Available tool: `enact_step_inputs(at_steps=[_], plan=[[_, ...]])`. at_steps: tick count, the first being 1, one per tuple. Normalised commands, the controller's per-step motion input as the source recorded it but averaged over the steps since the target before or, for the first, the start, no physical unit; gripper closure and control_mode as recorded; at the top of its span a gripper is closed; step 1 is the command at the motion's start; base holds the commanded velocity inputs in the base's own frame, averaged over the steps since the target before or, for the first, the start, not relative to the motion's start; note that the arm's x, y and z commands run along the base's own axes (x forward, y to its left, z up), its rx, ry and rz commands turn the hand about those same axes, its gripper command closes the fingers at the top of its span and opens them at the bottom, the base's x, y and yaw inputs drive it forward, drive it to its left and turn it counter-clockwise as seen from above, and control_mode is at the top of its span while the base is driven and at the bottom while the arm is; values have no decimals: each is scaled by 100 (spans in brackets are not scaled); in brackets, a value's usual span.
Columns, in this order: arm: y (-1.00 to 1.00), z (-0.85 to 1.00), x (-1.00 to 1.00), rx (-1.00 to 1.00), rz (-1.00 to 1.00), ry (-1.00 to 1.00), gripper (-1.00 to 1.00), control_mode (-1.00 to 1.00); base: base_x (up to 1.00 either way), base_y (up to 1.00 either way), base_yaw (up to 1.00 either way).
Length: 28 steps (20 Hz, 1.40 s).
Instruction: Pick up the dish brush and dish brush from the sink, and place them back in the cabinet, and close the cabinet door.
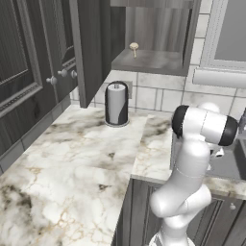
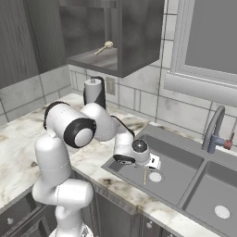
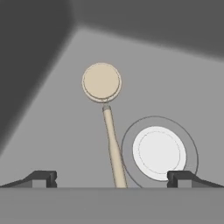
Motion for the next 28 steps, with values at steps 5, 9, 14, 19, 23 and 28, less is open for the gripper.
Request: enact_step_inputs(at_steps=[5,9,14,19,23,28], plan=[[0,-10,0,0,0,2,-100,-100,0,0,0],[0,-6,0,0,0,0,-100,-100,0,0,0],[-3,-4,1,0,0,0,-100,-100,0,0,0],[-3,-1,0,0,0,1,-100,-100,0,0,0],[-3,-4,0,0,0,1,-100,-100,0,0,0],[-2,-4,0,0,0,1,-100,-100,0,0,0]])
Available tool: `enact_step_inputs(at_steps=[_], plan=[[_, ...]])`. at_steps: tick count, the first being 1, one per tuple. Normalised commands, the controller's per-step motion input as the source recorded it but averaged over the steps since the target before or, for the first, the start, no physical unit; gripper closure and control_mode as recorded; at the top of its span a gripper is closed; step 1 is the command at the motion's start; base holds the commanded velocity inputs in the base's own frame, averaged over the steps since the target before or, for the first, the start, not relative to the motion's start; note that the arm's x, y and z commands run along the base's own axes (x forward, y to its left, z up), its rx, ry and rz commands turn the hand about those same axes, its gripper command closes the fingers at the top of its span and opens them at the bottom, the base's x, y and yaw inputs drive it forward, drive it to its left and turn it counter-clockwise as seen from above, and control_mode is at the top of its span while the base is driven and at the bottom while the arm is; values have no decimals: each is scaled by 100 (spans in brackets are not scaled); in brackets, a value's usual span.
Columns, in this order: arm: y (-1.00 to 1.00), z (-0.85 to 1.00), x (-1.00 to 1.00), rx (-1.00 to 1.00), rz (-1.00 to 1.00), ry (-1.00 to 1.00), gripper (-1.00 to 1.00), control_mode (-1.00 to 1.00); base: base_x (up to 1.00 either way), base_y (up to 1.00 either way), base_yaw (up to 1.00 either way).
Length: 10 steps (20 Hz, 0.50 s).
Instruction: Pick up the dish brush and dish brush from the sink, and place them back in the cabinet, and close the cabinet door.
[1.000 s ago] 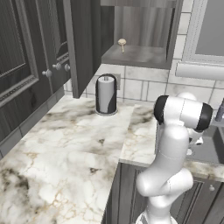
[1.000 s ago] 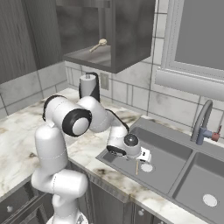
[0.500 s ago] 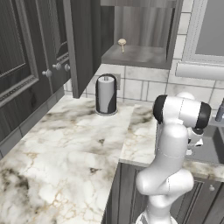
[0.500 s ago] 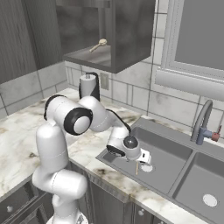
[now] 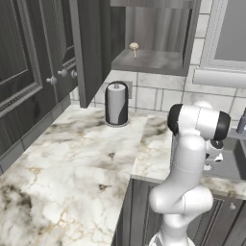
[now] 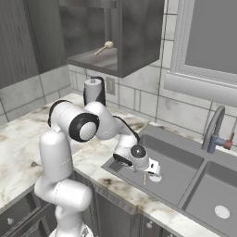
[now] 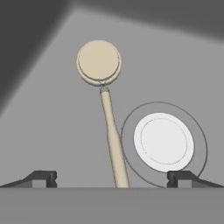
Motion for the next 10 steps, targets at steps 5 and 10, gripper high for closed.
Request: enact_step_inputs(at_steps=[5,10], plan=[[-1,-4,0,0,0,1,-100,-100,0,0,0],[0,-5,1,0,0,2,-100,-100,0,0,0]])
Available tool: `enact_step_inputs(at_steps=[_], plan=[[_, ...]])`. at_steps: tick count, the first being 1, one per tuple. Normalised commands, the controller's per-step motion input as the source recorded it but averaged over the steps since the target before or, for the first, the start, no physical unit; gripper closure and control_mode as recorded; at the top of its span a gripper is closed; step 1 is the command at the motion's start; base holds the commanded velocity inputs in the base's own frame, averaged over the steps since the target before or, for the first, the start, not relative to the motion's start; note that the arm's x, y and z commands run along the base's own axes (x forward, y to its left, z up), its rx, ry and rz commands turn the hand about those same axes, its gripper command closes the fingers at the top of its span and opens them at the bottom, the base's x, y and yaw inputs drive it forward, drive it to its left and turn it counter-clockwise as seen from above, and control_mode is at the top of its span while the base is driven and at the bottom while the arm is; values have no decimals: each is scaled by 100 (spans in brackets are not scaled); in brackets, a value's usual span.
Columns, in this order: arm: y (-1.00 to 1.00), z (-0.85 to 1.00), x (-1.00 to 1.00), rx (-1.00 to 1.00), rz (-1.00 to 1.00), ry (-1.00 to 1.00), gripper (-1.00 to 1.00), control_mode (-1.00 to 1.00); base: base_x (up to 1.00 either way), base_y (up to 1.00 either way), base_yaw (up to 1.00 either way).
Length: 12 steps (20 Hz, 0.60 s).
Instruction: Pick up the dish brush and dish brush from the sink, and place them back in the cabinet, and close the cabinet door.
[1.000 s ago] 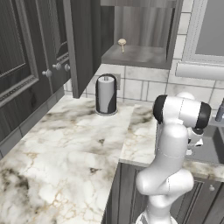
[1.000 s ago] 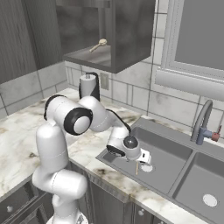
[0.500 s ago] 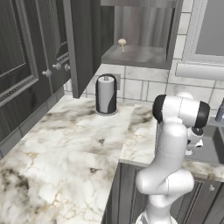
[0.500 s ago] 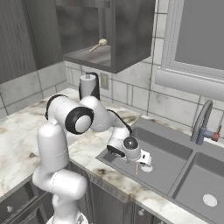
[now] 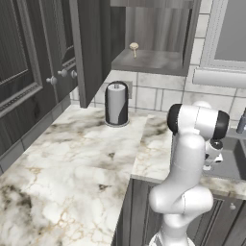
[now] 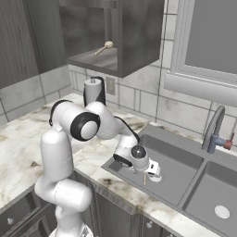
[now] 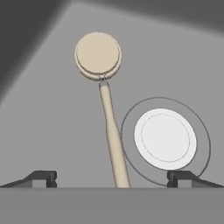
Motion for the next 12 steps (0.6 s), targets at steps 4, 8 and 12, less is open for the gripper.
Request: enact_step_inputs(at_steps=[4,8,12], plan=[[0,-8,1,0,0,2,-100,-100,0,0,0],[0,-11,0,0,0,0,-100,-100,0,0,0],[0,-12,0,0,0,0,-100,-100,0,0,0]])
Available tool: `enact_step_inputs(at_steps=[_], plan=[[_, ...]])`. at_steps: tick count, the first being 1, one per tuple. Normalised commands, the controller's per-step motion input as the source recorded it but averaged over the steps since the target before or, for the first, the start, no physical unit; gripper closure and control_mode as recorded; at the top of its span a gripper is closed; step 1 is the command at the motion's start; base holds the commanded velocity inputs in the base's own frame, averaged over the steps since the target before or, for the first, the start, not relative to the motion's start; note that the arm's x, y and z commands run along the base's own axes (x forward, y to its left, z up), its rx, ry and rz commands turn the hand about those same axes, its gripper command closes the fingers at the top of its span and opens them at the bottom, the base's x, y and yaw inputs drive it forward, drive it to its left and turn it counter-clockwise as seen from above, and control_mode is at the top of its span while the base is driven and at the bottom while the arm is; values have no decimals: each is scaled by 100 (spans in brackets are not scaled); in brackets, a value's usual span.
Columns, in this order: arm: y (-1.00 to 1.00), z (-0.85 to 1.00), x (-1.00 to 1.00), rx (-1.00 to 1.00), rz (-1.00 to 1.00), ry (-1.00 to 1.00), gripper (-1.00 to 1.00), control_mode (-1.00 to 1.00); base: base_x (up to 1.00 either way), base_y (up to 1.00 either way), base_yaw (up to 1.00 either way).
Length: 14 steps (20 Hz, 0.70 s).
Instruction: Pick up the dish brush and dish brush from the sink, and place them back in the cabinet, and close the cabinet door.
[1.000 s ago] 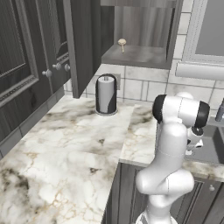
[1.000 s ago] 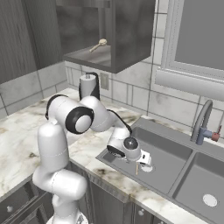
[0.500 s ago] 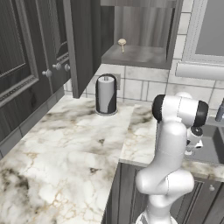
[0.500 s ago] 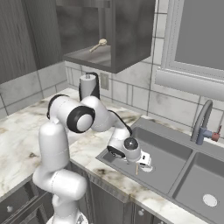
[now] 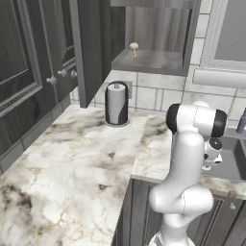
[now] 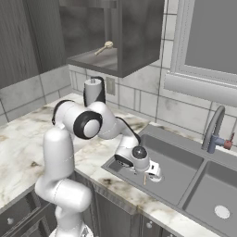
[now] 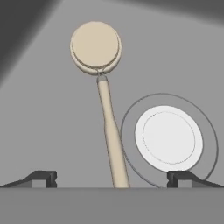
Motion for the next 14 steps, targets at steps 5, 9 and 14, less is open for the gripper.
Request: enact_step_inputs(at_steps=[5,9,14], plan=[[0,-13,1,0,0,0,-100,-100,0,0,0],[0,-11,3,0,0,0,-100,-100,0,0,0],[0,-12,4,0,0,0,-100,-100,0,0,0]])
